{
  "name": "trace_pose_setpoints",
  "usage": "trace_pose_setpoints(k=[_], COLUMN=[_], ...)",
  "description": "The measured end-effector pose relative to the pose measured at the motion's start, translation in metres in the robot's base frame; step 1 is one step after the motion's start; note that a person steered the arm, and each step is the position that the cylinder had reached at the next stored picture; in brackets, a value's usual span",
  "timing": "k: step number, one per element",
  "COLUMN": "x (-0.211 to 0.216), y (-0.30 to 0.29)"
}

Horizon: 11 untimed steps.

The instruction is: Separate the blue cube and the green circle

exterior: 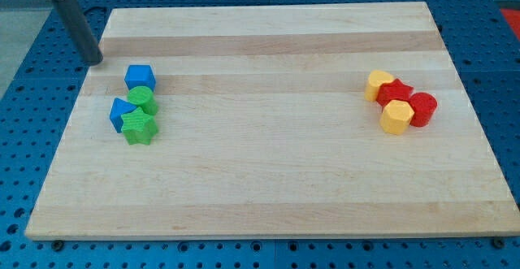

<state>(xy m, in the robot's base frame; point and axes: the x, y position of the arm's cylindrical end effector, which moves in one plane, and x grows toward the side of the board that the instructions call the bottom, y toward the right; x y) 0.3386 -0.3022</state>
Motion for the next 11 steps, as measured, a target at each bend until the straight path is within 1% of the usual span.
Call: trace_pose_setpoints(k=[1,2,4,5,7,9,11], x=[0.005,0.058,0.064,0.064,0.064,0.062,0.062], y=[-0.002,0.003,0.009,0.047,0.063,0.112,0.111])
